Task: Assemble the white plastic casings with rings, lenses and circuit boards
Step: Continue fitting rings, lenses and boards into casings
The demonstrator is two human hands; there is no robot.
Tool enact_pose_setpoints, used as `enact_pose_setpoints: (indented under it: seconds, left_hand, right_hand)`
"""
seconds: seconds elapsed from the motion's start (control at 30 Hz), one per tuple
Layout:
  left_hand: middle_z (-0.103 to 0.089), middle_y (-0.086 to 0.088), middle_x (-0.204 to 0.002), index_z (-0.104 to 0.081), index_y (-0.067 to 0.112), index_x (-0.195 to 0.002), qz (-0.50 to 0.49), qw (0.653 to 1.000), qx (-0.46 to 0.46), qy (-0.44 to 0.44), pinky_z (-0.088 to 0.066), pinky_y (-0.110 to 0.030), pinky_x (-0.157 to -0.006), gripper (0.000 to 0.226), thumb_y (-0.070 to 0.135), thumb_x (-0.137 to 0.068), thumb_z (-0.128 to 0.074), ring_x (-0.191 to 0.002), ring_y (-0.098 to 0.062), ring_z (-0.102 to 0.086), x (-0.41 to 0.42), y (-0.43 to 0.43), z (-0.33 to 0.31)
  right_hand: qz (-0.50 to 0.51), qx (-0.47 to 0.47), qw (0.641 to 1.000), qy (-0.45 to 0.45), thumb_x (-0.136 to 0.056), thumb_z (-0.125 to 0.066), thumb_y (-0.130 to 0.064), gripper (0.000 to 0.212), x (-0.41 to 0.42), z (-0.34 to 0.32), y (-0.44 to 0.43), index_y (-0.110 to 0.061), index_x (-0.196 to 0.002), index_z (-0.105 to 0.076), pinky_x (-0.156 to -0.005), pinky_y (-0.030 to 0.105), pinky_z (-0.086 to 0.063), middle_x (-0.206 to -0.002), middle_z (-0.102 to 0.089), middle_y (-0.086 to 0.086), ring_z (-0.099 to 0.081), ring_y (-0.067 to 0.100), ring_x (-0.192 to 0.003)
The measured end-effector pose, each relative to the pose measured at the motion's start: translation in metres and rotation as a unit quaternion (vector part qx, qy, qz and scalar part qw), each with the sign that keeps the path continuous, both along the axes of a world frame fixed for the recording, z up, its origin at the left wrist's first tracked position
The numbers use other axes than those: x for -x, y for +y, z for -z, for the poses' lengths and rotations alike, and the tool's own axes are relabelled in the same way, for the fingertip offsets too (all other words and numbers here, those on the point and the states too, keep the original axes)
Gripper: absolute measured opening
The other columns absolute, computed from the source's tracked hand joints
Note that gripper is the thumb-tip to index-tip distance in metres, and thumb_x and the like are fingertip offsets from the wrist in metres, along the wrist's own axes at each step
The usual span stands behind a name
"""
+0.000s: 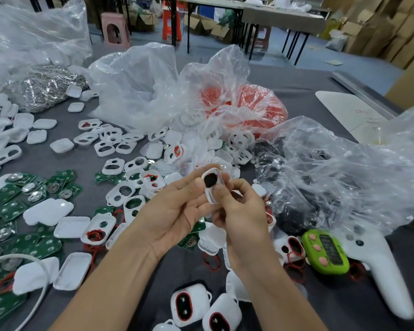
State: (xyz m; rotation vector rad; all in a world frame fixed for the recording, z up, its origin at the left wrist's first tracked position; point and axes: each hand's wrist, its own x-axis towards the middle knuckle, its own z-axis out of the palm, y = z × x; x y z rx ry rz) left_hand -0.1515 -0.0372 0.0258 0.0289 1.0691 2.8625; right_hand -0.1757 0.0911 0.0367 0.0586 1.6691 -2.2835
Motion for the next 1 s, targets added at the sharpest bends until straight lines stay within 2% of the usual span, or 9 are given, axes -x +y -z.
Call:
enact_pose_setpoints:
  seconds: [0.07, 0.17, 0.27, 0.43, 0.5, 0.57, 0.73, 0.83, 1.0]
  left_hand:
    - [-0.067, -0.022, -0.131, -0.071, 0.004, -0.124, 0.004, 1.0, -0.018, 0.002, -0.06, -0.037, -0.088, 0.061, 0.02, -0.069, -0.093, -0.12, -0.032, -0.067, 0.0, 0.001, -0.001]
    - [-0.066, -0.022, -0.132, -0.07, 0.005, -0.125, 0.002, 1.0, -0.018, -0.009, -0.061, -0.036, -0.081, 0.057, 0.02, -0.074, -0.09, -0.117, -0.031, -0.068, 0.0, 0.0, -0.002]
    - [-0.068, -0.02, -0.13, -0.072, 0.006, -0.122, 0.001, 1.0, -0.012, -0.016, -0.061, -0.036, -0.083, 0.041, 0.021, -0.084, -0.077, -0.118, -0.029, -0.068, 0.001, -0.003, -0.003]
    - [-0.071, -0.017, -0.126, -0.077, 0.006, -0.116, 0.003, 0.999, -0.034, 0.003, -0.06, -0.038, -0.093, 0.043, 0.023, -0.078, -0.087, -0.12, -0.029, -0.068, 0.001, -0.005, -0.003]
    - [-0.07, -0.018, -0.126, -0.077, 0.006, -0.116, 0.003, 0.999, -0.036, 0.0, -0.06, -0.039, -0.093, 0.035, 0.02, -0.084, -0.08, -0.123, -0.033, -0.066, 0.001, -0.006, -0.002]
    - [-0.069, -0.02, -0.128, -0.076, 0.005, -0.117, 0.005, 0.999, -0.045, -0.002, -0.06, -0.04, -0.093, 0.04, 0.019, -0.081, -0.084, -0.124, -0.035, -0.064, 0.001, -0.007, -0.001]
    - [-0.071, -0.019, -0.126, -0.077, 0.008, -0.115, 0.008, 1.0, -0.021, 0.006, -0.061, -0.034, -0.087, 0.047, 0.023, -0.072, -0.091, -0.117, -0.029, -0.069, 0.001, -0.006, -0.004]
    - [-0.07, -0.019, -0.127, -0.076, 0.008, -0.117, 0.005, 1.0, -0.002, -0.004, -0.061, -0.032, -0.085, 0.05, 0.022, -0.072, -0.092, -0.115, -0.028, -0.07, 0.001, -0.005, -0.004]
    - [-0.071, -0.016, -0.126, -0.077, 0.012, -0.115, 0.005, 0.999, 0.05, -0.017, -0.061, -0.031, -0.086, 0.033, 0.018, -0.083, -0.076, -0.113, -0.027, -0.071, 0.001, -0.004, -0.002]
  right_hand:
    - [-0.012, 0.042, 0.998, -0.05, -0.094, -0.07, -0.014, 0.008, 0.001, -0.002, -0.001, -0.009, -0.101, -0.068, -0.06, 0.027, -0.042, -0.072, -0.058, 0.001, -0.046, 0.009, -0.057]
    - [-0.034, 0.019, 0.999, -0.038, -0.093, -0.072, -0.02, 0.013, 0.002, -0.002, 0.0, -0.015, -0.105, -0.073, -0.058, 0.025, -0.045, -0.073, -0.062, -0.001, -0.05, 0.008, -0.056]
    - [-0.038, 0.005, 0.999, -0.016, -0.092, -0.073, -0.024, 0.016, 0.002, -0.005, 0.001, -0.011, -0.101, -0.074, -0.054, 0.022, -0.048, -0.071, -0.065, -0.001, -0.053, 0.008, -0.056]
    - [0.007, -0.001, 1.0, -0.021, -0.101, -0.061, -0.028, 0.03, 0.01, -0.01, 0.011, -0.018, -0.078, -0.077, -0.053, 0.026, -0.047, -0.066, -0.064, 0.004, -0.056, 0.012, -0.053]
    - [0.046, -0.026, 0.998, 0.025, -0.097, -0.066, -0.018, 0.022, 0.011, -0.009, 0.017, -0.018, -0.076, -0.073, -0.055, 0.027, -0.044, -0.069, -0.067, 0.006, -0.055, 0.014, -0.057]
    - [0.084, -0.121, 0.98, 0.133, -0.089, -0.074, -0.011, 0.019, 0.012, -0.007, 0.025, -0.021, -0.073, -0.071, -0.055, 0.025, -0.046, -0.067, -0.068, -0.001, -0.056, 0.012, -0.057]
    - [0.072, -0.278, 0.884, 0.37, -0.081, -0.083, -0.013, 0.017, 0.002, -0.009, 0.026, -0.029, -0.083, -0.078, -0.06, 0.016, -0.05, -0.078, -0.072, -0.014, -0.067, 0.009, -0.069]
    - [0.053, -0.329, 0.854, 0.399, -0.08, -0.085, -0.013, 0.017, 0.0, -0.008, 0.025, -0.026, -0.091, -0.082, -0.072, 0.007, -0.047, -0.089, -0.073, -0.018, -0.066, -0.005, -0.082]
    - [0.023, -0.337, 0.87, 0.358, -0.079, -0.085, -0.012, 0.016, 0.002, -0.009, 0.026, -0.026, -0.086, -0.082, -0.066, 0.005, -0.043, -0.075, -0.07, -0.024, -0.063, -0.008, -0.071]
